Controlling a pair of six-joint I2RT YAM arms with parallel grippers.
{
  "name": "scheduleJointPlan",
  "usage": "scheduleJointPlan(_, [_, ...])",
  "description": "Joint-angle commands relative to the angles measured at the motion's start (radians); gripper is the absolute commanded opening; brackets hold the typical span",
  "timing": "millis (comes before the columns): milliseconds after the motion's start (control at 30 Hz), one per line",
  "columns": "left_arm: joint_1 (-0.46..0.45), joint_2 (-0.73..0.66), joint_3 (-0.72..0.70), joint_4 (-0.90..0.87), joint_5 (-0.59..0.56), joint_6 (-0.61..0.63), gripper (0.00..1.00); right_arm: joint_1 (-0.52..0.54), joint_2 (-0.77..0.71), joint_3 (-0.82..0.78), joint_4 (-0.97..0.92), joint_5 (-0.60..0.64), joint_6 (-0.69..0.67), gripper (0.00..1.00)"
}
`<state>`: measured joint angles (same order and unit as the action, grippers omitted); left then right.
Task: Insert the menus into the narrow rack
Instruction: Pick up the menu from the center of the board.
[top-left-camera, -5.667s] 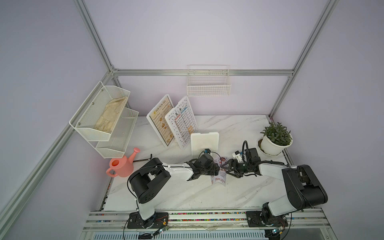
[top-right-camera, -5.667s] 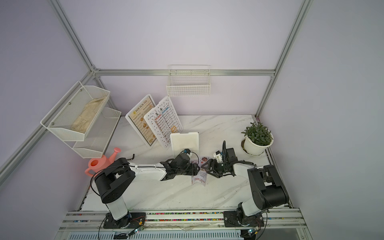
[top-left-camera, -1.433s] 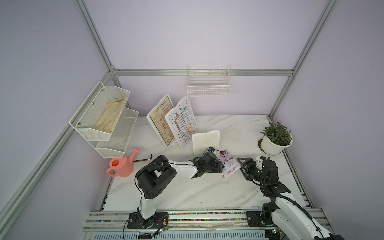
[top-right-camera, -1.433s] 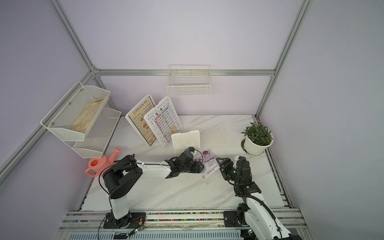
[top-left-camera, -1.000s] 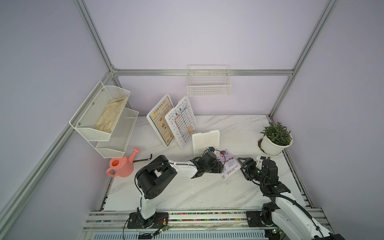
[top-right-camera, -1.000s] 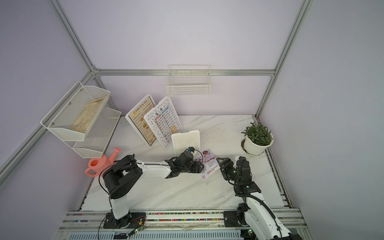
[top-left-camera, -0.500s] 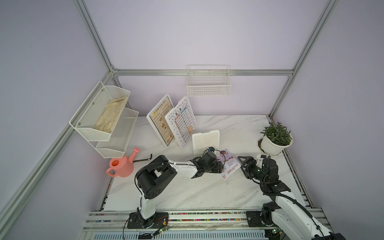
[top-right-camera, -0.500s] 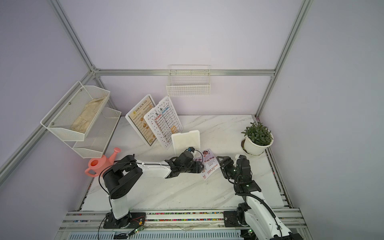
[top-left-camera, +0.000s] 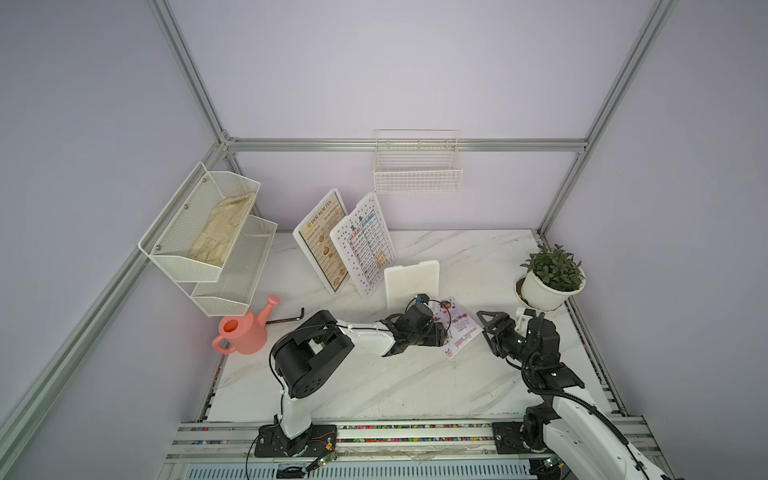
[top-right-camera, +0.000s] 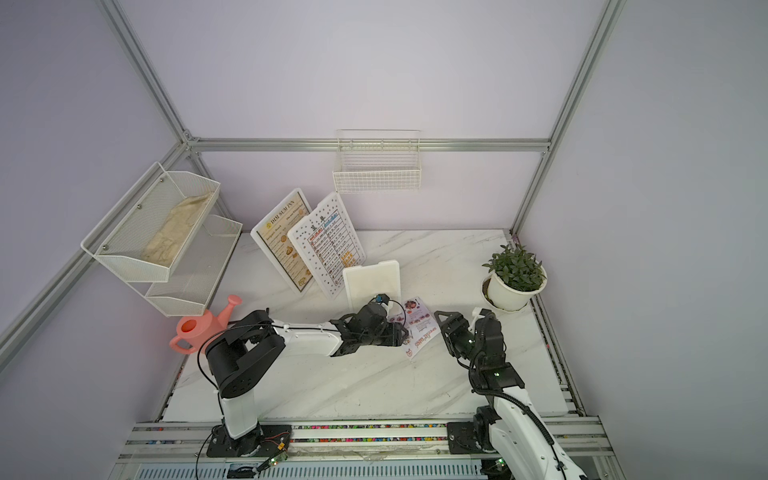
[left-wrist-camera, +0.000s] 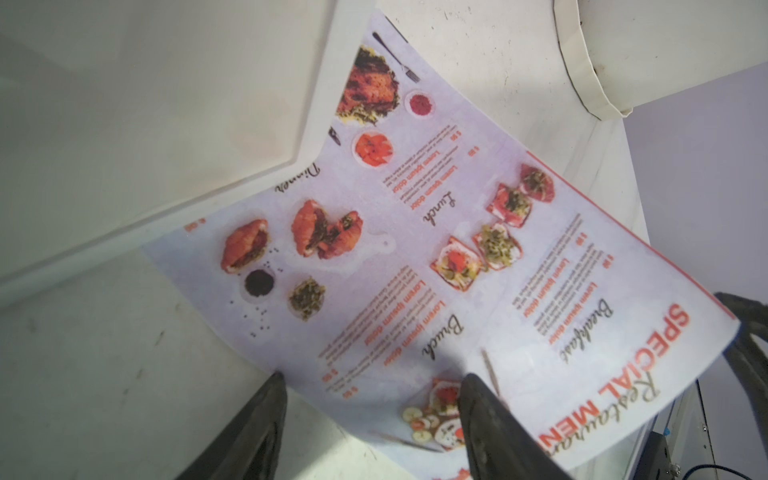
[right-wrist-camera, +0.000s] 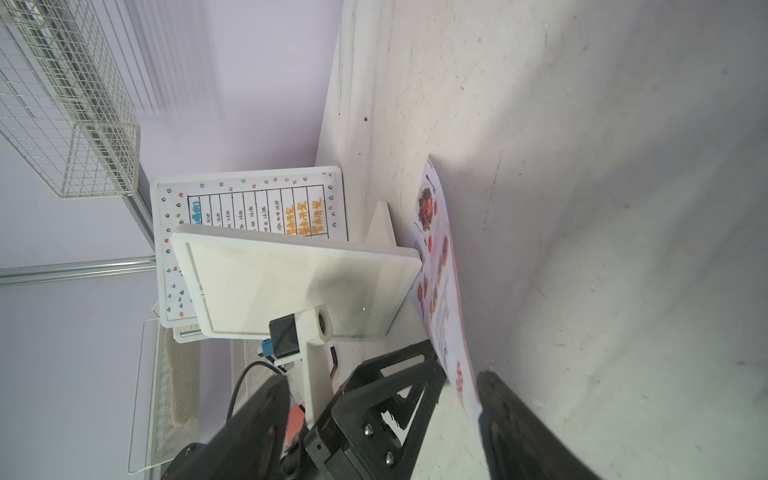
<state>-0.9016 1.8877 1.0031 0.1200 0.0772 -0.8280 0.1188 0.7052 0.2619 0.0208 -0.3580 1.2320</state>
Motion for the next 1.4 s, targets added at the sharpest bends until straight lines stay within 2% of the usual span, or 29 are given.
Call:
scheduleJointPlan(0, [-0.003, 0.052, -0.044, -0.119, 0.013, -0.020, 0.67, -0.001, -0.002, 0.022, -0.021, 0.009, -0.006, 0.74])
scheduleJointPlan(433, [-0.003, 0.054, -0.046, -0.119, 0.013, -0.020, 0.67, -0.001, 0.129, -0.010, 0.106, -0.051, 0.006, 0.73])
scheduleJointPlan(667, [-0.003, 0.047, -0.048, -0.118, 0.009, -0.022, 0.67, -0.001, 0.150, 0.007, 0.040, -0.023, -0.031, 0.46])
scheduleJointPlan(800, [-0.003, 0.010, -0.063, -0.099, -0.003, -0.019, 0.70, 0.000, 0.188, 0.044, -0.073, 0.026, -0.087, 0.26])
scheduleJointPlan(900, [-0.003, -0.041, -0.085, -0.071, -0.017, -0.008, 0.77, -0.001, 0.216, 0.049, -0.073, 0.032, -0.115, 0.14])
scheduleJointPlan(1000, [-0.003, -0.113, -0.114, -0.039, -0.041, 0.007, 0.89, 0.000, 0.243, 0.066, -0.096, 0.044, -0.142, 0.02])
scheduleJointPlan(1067, [-0.003, -0.170, -0.135, -0.027, -0.066, 0.020, 0.96, -0.001, 0.246, 0.085, -0.124, 0.059, -0.166, 0.00])
scheduleJointPlan(1167, [-0.003, -0.233, -0.142, -0.053, -0.111, 0.041, 1.00, 0.000, 0.233, 0.129, -0.212, 0.106, -0.202, 0.00])
scheduleJointPlan(1367, [0.005, -0.293, -0.063, -0.195, -0.215, 0.129, 1.00, -0.001, 0.187, 0.304, -0.667, 0.385, -0.300, 0.00])
